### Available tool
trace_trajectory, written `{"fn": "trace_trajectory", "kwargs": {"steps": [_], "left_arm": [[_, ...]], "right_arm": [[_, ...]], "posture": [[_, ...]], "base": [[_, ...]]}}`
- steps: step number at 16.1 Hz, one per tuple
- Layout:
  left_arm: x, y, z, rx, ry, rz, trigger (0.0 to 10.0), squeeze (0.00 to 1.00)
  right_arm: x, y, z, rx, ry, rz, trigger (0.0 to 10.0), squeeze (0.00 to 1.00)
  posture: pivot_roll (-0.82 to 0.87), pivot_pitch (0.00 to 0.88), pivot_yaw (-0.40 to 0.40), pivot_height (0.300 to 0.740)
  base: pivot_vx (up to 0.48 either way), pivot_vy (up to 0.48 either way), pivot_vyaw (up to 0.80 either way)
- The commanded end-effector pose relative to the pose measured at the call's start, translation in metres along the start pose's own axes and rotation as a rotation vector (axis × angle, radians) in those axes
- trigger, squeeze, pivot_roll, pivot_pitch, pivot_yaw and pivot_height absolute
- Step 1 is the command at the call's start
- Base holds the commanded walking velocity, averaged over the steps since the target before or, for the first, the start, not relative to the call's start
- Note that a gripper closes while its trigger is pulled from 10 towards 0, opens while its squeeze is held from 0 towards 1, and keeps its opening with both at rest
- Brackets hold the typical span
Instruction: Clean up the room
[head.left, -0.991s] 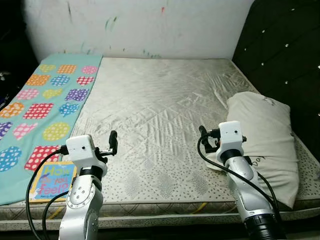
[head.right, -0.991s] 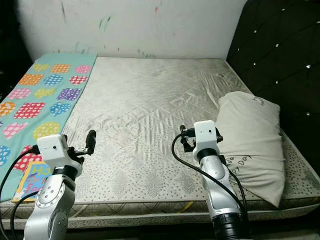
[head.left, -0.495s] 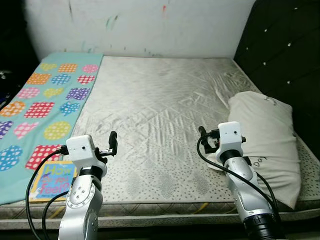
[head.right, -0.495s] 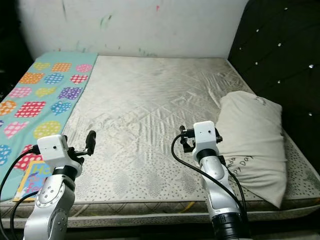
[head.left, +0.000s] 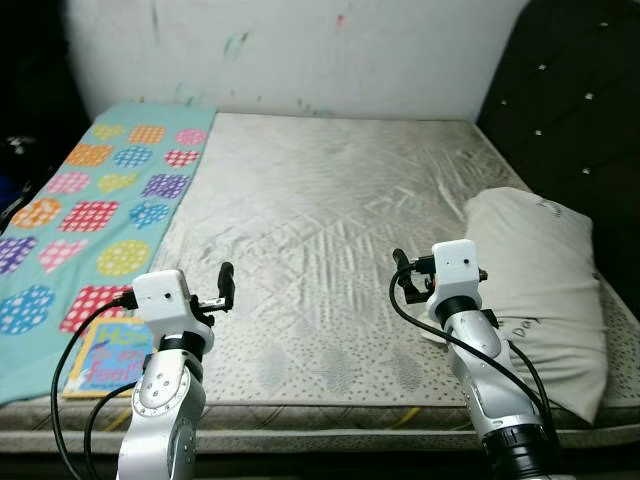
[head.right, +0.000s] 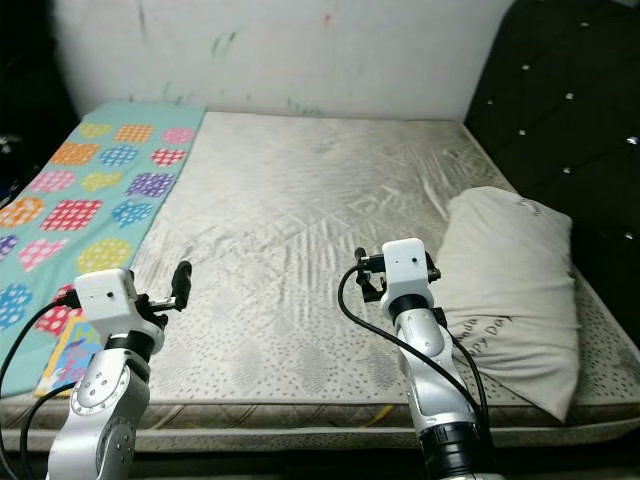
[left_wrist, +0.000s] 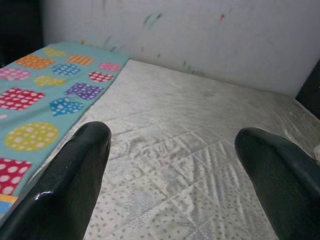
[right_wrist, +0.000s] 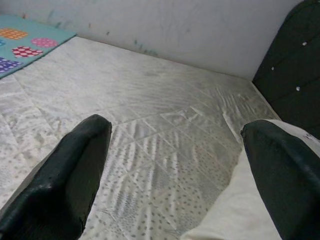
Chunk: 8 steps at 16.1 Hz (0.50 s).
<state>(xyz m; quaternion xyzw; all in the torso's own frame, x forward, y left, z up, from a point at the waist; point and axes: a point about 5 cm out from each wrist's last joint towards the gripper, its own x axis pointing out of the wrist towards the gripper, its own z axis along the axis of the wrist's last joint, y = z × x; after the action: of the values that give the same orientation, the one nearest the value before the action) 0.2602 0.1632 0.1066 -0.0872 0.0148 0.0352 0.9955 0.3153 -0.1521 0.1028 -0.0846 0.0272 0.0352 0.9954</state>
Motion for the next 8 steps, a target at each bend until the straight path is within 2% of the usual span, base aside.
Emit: {"fn": "trace_trajectory", "kwargs": {"steps": [1, 7, 8], "left_arm": [[0.0009, -0.002, 0.0009, 0.024, -0.004, -0.004, 10.0, 0.0], [0.0012, -0.0026, 0.0008, 0.039, -0.004, -0.006, 10.0, 0.0], [0.0013, -0.0024, 0.0006, 0.042, -0.003, -0.004, 10.0, 0.0]], "right_arm": [[0.0016, -0.0035, 0.0012, -0.008, -0.005, -0.012, 10.0, 0.0], [0.0023, -0.0024, 0.0017, -0.017, -0.006, -0.007, 10.0, 0.0], [0.0023, -0.0022, 0.0018, -0.019, -0.007, -0.006, 10.0, 0.0]], "posture": [[-0.05, 0.0, -0.046, 0.74], [-0.05, 0.0, -0.046, 0.74], [-0.06, 0.0, -0.046, 0.74]], "base": [[0.0, 0.0, 0.0], [0.0, 0.0, 0.0], [0.0, -0.289, 0.0]]}}
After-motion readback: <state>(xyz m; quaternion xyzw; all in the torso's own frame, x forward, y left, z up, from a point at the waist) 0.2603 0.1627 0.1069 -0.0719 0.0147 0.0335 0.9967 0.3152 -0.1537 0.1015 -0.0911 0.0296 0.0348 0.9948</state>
